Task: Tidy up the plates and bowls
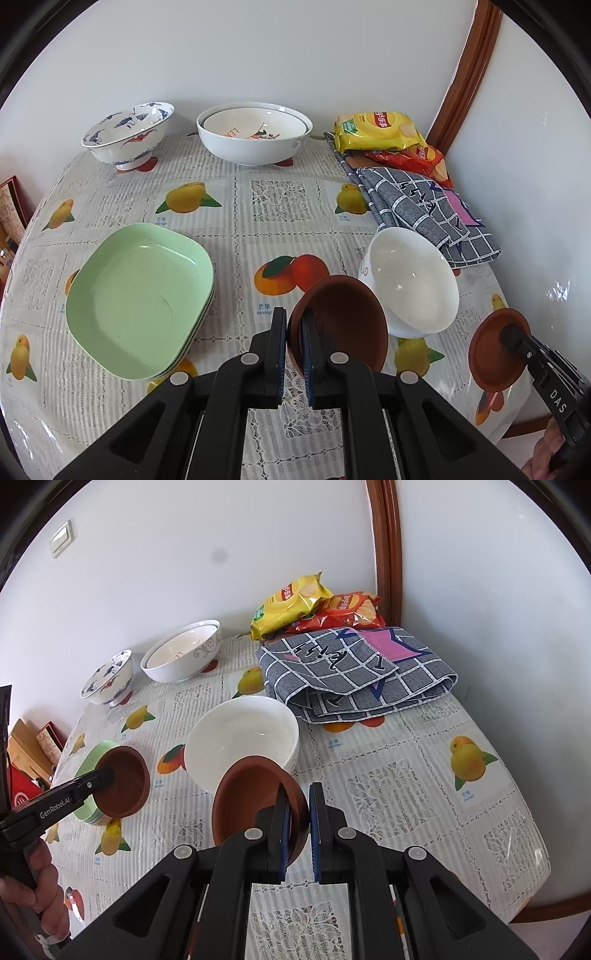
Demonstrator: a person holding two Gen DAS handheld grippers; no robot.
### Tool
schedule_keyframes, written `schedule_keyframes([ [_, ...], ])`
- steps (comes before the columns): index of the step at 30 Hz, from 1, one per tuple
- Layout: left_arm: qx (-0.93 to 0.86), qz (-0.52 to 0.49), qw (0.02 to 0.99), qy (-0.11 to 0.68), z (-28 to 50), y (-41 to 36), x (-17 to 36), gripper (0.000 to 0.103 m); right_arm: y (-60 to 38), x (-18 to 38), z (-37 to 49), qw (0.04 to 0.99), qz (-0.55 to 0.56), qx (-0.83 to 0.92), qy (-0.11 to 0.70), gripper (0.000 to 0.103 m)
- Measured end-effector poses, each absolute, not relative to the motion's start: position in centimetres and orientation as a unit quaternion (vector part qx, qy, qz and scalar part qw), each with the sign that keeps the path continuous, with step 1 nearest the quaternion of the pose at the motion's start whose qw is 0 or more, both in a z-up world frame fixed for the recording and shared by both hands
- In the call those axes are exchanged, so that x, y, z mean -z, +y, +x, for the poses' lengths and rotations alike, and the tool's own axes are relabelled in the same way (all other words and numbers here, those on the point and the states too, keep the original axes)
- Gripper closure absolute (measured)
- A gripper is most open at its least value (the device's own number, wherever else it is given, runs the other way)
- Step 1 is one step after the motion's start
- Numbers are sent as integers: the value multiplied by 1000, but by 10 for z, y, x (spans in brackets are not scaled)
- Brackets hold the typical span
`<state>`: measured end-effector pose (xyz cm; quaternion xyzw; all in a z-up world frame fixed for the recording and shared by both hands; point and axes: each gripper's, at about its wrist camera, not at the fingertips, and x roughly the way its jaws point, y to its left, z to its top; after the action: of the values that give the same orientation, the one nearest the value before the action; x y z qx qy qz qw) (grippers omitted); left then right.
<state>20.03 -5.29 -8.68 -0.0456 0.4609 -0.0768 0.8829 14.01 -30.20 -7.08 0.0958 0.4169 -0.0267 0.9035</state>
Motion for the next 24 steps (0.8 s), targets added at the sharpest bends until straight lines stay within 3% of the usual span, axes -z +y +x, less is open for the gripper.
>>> schedule_keyframes([
  [14, 64, -30, 860, 505, 218, -62, 139, 94, -315, 115, 152, 882, 104, 33, 459, 93],
  [24, 51, 3, 866, 497, 224, -67, 145, 94, -323, 143, 162, 869, 124, 24, 478, 94],
])
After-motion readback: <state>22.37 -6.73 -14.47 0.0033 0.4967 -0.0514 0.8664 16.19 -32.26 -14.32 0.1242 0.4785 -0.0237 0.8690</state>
